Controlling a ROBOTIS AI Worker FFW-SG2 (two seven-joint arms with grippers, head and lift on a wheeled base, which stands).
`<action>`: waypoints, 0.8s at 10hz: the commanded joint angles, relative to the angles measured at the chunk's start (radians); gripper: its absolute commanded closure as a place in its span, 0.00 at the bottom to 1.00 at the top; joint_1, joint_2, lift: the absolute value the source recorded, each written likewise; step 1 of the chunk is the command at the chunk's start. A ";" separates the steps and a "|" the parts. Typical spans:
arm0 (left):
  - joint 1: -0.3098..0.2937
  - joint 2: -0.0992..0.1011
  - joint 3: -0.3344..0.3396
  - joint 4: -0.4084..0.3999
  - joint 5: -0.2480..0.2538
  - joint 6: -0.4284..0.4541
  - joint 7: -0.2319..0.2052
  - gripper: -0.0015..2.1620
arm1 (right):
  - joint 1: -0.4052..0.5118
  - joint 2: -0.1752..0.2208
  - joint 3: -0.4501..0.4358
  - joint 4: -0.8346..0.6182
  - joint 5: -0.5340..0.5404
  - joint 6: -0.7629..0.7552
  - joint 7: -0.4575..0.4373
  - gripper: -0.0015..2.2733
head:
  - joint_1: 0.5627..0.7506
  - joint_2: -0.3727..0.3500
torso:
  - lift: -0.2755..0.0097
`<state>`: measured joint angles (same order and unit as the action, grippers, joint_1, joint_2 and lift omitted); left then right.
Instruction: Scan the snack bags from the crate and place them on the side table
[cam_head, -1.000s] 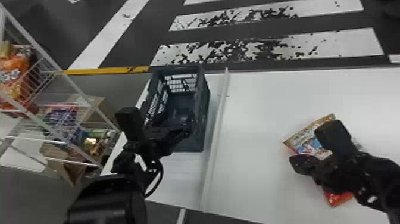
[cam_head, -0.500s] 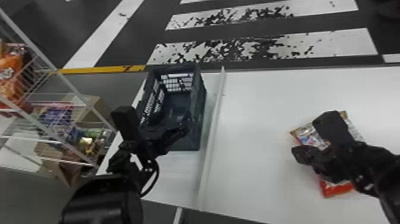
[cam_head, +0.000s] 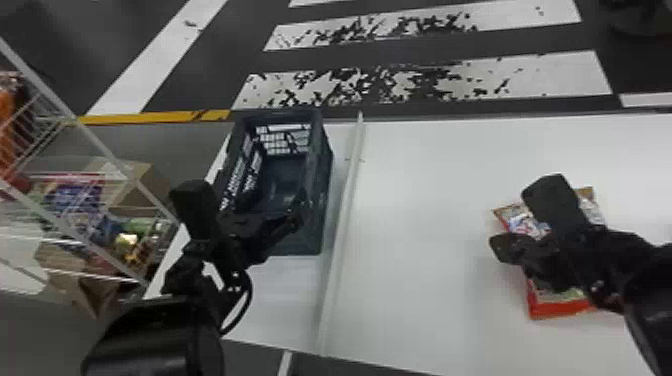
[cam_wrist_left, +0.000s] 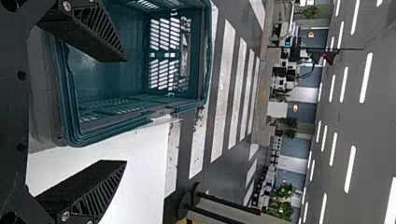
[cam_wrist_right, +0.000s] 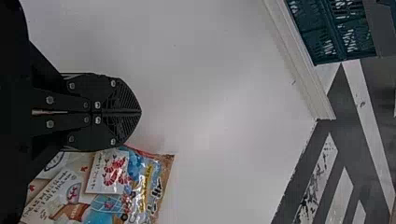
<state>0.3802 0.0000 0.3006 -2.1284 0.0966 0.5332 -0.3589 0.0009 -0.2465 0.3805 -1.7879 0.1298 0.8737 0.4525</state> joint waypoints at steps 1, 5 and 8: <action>0.000 -0.003 0.000 -0.001 0.000 0.000 0.000 0.05 | -0.004 -0.004 -0.015 0.007 0.001 0.000 0.000 0.99 | 0.70 0.88 | 0.64; 0.000 -0.003 -0.003 0.001 -0.002 0.000 0.000 0.05 | -0.006 -0.013 -0.046 0.013 0.001 0.000 0.002 0.99 | 0.70 0.84 | 0.64; 0.000 -0.003 -0.002 0.001 -0.002 0.000 0.000 0.05 | 0.005 -0.014 -0.055 -0.005 -0.009 0.000 0.002 0.99 | 0.70 0.81 | 0.64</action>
<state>0.3804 0.0000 0.2990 -2.1276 0.0951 0.5332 -0.3589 0.0008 -0.2610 0.3276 -1.7832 0.1252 0.8737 0.4538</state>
